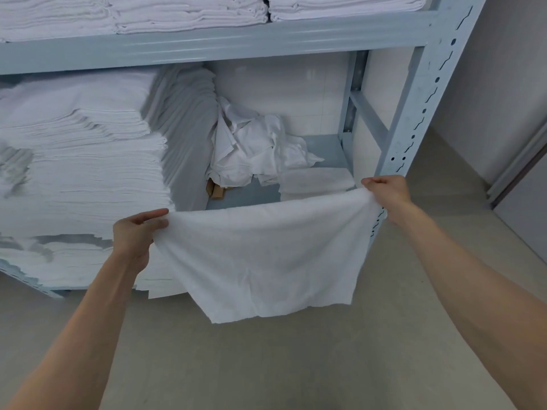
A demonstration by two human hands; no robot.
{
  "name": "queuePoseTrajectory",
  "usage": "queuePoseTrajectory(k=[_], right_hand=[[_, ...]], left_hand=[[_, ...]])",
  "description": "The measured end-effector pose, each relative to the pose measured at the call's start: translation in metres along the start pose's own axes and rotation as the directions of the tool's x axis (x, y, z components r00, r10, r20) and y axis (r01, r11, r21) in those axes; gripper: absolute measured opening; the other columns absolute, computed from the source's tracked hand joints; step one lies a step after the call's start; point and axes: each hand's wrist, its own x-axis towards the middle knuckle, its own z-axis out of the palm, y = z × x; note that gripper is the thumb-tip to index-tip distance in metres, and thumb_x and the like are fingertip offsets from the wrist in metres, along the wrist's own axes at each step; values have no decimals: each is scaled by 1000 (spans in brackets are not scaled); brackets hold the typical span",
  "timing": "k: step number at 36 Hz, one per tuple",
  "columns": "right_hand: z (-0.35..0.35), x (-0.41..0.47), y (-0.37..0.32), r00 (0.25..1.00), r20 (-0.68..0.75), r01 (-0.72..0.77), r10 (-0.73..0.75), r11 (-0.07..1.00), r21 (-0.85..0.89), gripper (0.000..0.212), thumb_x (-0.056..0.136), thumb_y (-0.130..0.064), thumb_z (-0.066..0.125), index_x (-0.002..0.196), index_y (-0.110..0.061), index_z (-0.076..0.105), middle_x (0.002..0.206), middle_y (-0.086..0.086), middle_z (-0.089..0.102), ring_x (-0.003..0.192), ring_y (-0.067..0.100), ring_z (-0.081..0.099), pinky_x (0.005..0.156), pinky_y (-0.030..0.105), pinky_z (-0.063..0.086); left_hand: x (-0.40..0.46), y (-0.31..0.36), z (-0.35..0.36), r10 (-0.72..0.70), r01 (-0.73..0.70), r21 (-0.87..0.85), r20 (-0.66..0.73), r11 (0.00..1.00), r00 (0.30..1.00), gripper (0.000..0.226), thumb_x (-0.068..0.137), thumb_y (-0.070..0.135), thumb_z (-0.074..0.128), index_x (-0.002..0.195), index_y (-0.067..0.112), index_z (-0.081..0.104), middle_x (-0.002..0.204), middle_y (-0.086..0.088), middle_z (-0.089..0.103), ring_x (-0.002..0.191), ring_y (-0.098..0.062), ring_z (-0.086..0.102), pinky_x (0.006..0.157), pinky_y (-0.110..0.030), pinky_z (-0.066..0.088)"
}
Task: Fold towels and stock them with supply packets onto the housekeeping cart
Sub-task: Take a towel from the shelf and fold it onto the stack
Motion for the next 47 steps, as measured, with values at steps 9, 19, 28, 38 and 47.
queuePoseTrajectory(k=[9, 19, 28, 38, 47], right_hand=[[-24, -3, -4, 951, 306, 2, 51, 985, -170, 30, 82, -26, 80, 109, -15, 73, 123, 8, 66, 121, 24, 57, 110, 40, 41], [-44, -8, 0, 860, 494, 228, 131, 767, -600, 55, 75, -13, 85, 125, -21, 66, 145, 5, 45, 134, 24, 42, 103, 29, 35], [-47, -13, 10, 907, 421, 272, -2, 766, -583, 37, 76, -16, 85, 111, -11, 73, 111, 11, 68, 94, 21, 62, 73, 25, 47], [-60, -13, 15, 971, 210, 163, -116, 962, -219, 26, 86, -24, 76, 106, -7, 76, 108, 7, 72, 100, 13, 62, 90, 26, 46], [-69, -18, 9, 973, 171, 194, -154, 949, -248, 27, 81, -17, 81, 107, -16, 75, 115, 2, 69, 106, 18, 63, 89, 28, 50]], left_hand=[[-2, -1, 24, 108, -156, 395, 140, 905, 984, 45, 70, -9, 79, 106, 17, 75, 117, -9, 66, 106, -25, 60, 79, -26, 48], [-3, -2, 45, 307, -363, 651, 203, 667, 930, 24, 78, 8, 82, 102, 5, 77, 93, -16, 70, 76, -22, 59, 61, -21, 41], [4, -5, 54, 237, -360, 670, 272, 649, 933, 36, 75, 10, 86, 109, 7, 75, 113, -25, 60, 102, -39, 59, 97, -50, 51], [15, -11, 59, 236, -346, 652, 254, 675, 938, 39, 74, 9, 87, 111, 10, 75, 116, -25, 59, 106, -38, 59, 99, -48, 50], [23, -16, 68, 242, -360, 626, 269, 692, 932, 36, 75, 8, 85, 110, 6, 75, 113, -20, 66, 103, -35, 61, 93, -45, 52]])
